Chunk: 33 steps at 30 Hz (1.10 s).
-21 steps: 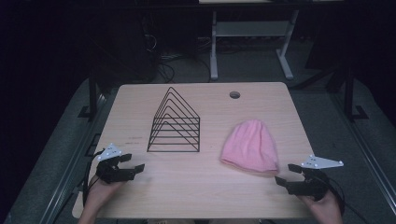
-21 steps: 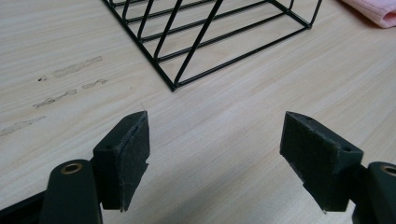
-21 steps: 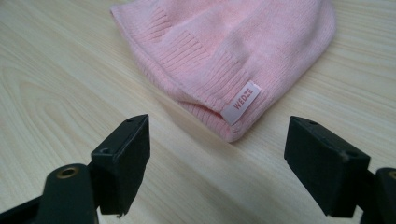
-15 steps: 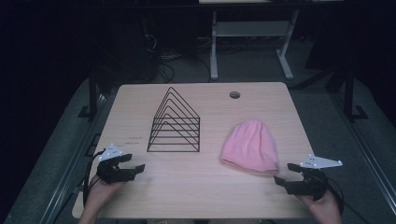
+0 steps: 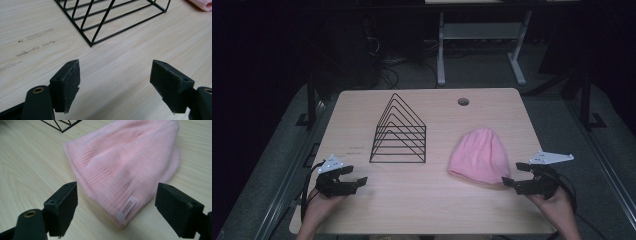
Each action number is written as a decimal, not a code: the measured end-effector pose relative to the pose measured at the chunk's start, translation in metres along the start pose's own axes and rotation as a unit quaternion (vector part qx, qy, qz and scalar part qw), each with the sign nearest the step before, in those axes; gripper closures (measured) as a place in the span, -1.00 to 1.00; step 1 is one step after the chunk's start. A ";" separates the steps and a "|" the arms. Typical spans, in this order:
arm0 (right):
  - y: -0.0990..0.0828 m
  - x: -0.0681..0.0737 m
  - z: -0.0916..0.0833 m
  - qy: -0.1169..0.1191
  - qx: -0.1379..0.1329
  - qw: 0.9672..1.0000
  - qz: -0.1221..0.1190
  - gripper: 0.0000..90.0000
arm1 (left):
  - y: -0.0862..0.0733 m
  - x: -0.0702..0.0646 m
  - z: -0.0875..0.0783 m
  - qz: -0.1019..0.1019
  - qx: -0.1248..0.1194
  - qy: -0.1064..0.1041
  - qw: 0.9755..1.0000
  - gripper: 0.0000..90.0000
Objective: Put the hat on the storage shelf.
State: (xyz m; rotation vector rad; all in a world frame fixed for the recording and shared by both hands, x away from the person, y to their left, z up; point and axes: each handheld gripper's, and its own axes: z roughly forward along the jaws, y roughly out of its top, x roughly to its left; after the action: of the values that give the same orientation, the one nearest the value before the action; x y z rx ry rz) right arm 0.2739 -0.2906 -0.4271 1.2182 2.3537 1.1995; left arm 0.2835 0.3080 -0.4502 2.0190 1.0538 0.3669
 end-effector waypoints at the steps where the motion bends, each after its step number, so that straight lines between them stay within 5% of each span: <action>1: 0.004 -0.002 0.000 0.002 0.000 1.000 0.000 -0.60 | 0.000 0.001 0.000 0.000 0.000 0.000 1.000 -0.47; 33: 0.075 -0.046 0.029 0.045 0.035 0.998 -0.003 -0.60 | -0.002 0.004 -0.002 -0.011 0.007 0.023 1.000 -0.47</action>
State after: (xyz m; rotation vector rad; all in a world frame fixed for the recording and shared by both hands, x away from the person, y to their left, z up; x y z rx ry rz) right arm 0.3605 -0.2854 -0.3964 1.2020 2.4811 1.2041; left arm 0.2838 0.3132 -0.4512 2.0186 1.1086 0.3980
